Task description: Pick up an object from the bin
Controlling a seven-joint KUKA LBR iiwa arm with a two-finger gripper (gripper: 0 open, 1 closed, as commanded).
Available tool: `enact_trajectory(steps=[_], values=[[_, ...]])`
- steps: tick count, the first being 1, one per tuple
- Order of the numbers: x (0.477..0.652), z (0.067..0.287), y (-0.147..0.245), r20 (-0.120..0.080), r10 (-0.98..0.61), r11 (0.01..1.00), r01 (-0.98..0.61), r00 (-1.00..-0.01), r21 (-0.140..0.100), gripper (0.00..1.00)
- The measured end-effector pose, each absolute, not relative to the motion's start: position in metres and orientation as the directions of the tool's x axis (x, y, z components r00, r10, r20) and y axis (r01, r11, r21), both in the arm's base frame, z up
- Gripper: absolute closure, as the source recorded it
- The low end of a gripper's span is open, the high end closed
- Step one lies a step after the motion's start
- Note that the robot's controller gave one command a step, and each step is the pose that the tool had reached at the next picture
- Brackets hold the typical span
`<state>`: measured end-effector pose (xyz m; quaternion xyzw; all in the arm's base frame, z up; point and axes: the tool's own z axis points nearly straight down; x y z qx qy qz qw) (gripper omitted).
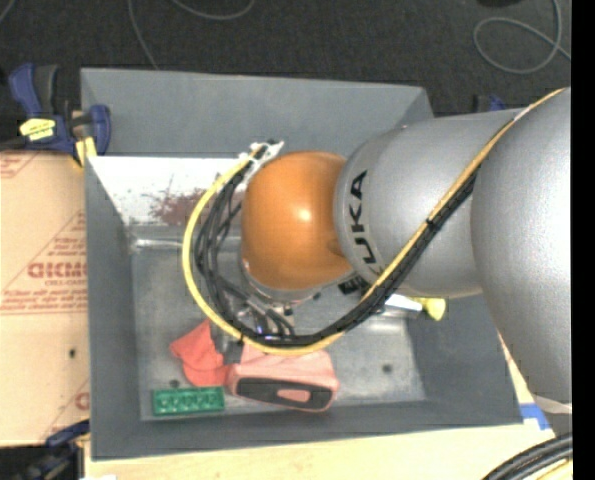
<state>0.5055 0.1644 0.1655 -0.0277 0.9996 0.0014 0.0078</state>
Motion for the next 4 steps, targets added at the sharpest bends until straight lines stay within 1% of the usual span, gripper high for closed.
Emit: enact_trajectory(steps=[1,2,3,4], values=[[0.513,0.19,0.187,-0.023,-0.147,0.989,-0.148,-0.989,0.004,0.0],[0.512,0.189,0.186,-0.021,-0.145,0.989,-0.146,-0.989,0.004,0.0],[0.511,0.153,0.172,-0.028,-0.225,0.974,-0.225,-0.974,0.003,0.0],[0.505,0.101,0.162,-0.025,-0.433,0.902,-0.433,-0.901,-0.003,0.0]])
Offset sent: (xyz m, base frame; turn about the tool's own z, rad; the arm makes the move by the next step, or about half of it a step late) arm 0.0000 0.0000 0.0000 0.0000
